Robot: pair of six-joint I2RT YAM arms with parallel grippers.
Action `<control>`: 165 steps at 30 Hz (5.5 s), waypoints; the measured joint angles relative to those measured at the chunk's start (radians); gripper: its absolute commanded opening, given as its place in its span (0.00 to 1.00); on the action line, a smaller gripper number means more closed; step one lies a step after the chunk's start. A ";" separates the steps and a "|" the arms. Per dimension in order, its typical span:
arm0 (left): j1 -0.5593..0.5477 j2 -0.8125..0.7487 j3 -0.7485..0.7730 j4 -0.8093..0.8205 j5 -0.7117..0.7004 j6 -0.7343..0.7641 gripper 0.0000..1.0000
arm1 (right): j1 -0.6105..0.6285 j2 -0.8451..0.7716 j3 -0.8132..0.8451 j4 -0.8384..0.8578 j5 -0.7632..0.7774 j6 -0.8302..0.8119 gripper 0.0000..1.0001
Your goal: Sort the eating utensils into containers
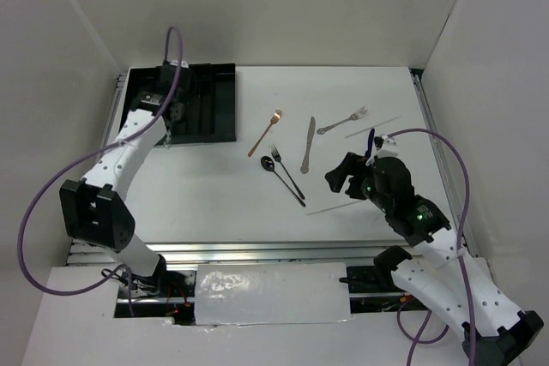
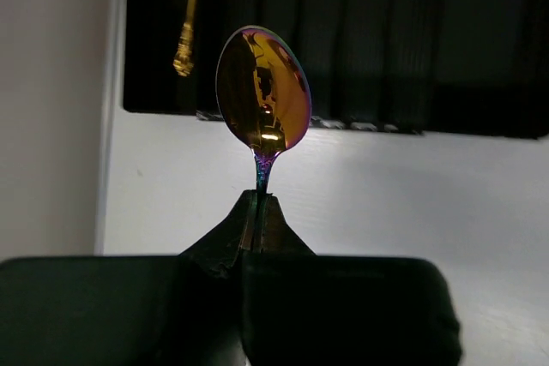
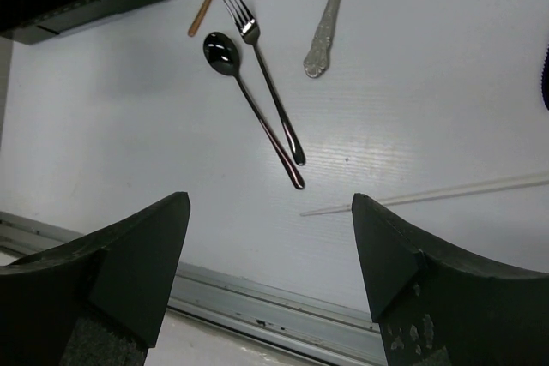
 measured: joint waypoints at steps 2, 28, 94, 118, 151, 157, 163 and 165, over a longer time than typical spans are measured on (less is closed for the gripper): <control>0.071 0.033 0.048 0.010 -0.001 0.024 0.00 | 0.001 -0.002 0.016 0.007 0.000 0.012 0.84; 0.477 0.680 0.566 0.039 0.200 0.129 0.00 | -0.085 0.231 0.045 0.079 0.061 0.070 0.88; -0.614 0.676 0.320 -0.191 0.008 -1.155 0.37 | 0.000 -0.193 -0.005 -0.104 -0.072 0.032 0.92; -0.380 -0.046 -0.239 -0.063 -0.122 -0.496 0.00 | 0.010 -0.178 -0.021 -0.092 -0.069 0.012 0.93; 0.494 0.745 0.640 0.104 0.412 0.313 0.00 | -0.110 0.349 0.121 -0.015 -0.081 -0.043 0.95; 0.482 0.806 0.650 0.126 0.344 0.314 0.41 | -0.129 0.422 0.139 -0.012 -0.119 -0.042 0.96; 0.479 0.797 0.623 0.157 0.270 0.307 0.61 | -0.129 0.426 0.145 -0.008 -0.132 -0.040 0.96; 0.480 0.784 0.623 0.142 0.258 0.297 0.60 | -0.129 0.413 0.145 -0.008 -0.132 -0.038 0.95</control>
